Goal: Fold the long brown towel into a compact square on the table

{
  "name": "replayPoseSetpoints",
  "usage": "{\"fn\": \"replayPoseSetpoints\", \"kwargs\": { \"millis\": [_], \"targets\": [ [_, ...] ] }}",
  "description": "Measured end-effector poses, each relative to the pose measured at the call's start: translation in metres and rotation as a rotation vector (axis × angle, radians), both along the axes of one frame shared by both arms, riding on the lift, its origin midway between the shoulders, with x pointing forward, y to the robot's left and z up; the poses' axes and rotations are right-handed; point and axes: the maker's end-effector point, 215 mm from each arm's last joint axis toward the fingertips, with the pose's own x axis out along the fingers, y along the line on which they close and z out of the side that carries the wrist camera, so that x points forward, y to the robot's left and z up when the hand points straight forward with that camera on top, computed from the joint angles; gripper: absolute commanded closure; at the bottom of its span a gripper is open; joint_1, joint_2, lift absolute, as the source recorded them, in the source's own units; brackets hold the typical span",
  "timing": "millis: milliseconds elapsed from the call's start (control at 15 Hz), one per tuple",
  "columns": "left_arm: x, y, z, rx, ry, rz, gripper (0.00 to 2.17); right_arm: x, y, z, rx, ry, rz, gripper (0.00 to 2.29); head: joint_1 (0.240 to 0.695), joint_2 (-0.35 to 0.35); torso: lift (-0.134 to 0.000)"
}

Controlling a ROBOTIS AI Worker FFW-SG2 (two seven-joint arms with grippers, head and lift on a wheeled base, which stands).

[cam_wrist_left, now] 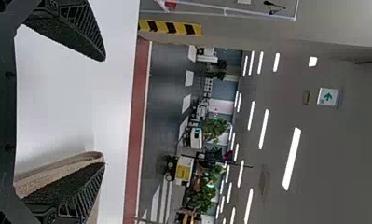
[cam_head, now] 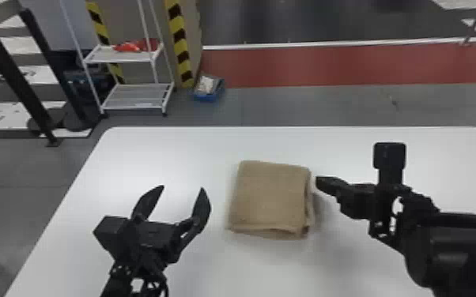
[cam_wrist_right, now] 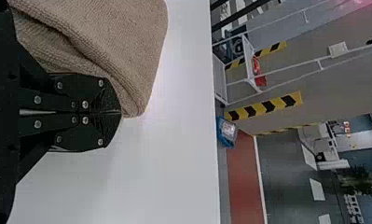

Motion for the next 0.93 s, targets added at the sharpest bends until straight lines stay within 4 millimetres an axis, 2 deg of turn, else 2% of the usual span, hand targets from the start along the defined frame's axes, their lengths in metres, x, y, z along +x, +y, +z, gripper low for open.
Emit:
{"fn": "replayPoseSetpoints", "kwargs": {
  "millis": [67,200,333,400,467,667,800,933],
  "targets": [
    [0.0,0.0,-0.001,0.0,0.001,0.0,0.08,-0.002,-0.008,0.008,0.002,-0.025,-0.017,2.13,0.695,0.067,-0.111],
    [0.002,-0.002,0.0,-0.002,0.0,-0.004,0.08,-0.004,-0.013,0.04,0.016,-0.124,-0.031,2.12,0.695,0.06,-0.111],
    [0.002,-0.004,0.0,-0.003,-0.002,-0.007,0.08,-0.003,-0.002,0.068,0.042,-0.217,-0.01,2.12,0.695,0.063,-0.111],
    [0.002,-0.004,0.0,-0.003,-0.001,-0.007,0.08,-0.001,0.007,0.073,0.054,-0.238,0.009,2.13,0.695,0.07,-0.111],
    [0.002,-0.004,0.0,-0.002,0.0,-0.007,0.08,0.001,0.015,0.07,0.058,-0.236,0.024,2.12,0.695,0.085,-0.111],
    [0.003,-0.007,0.0,-0.003,0.002,-0.013,0.08,0.008,0.033,0.031,0.047,-0.167,0.058,2.12,0.695,0.1,-0.111],
    [0.005,-0.01,0.0,-0.003,0.002,-0.018,0.08,0.009,0.036,0.004,0.026,-0.126,0.069,2.12,0.695,0.103,-0.111],
    [0.007,-0.012,-0.001,-0.004,0.003,-0.021,0.08,0.008,0.034,-0.011,0.002,-0.102,0.071,2.12,0.695,0.098,-0.111]
  ]
}}
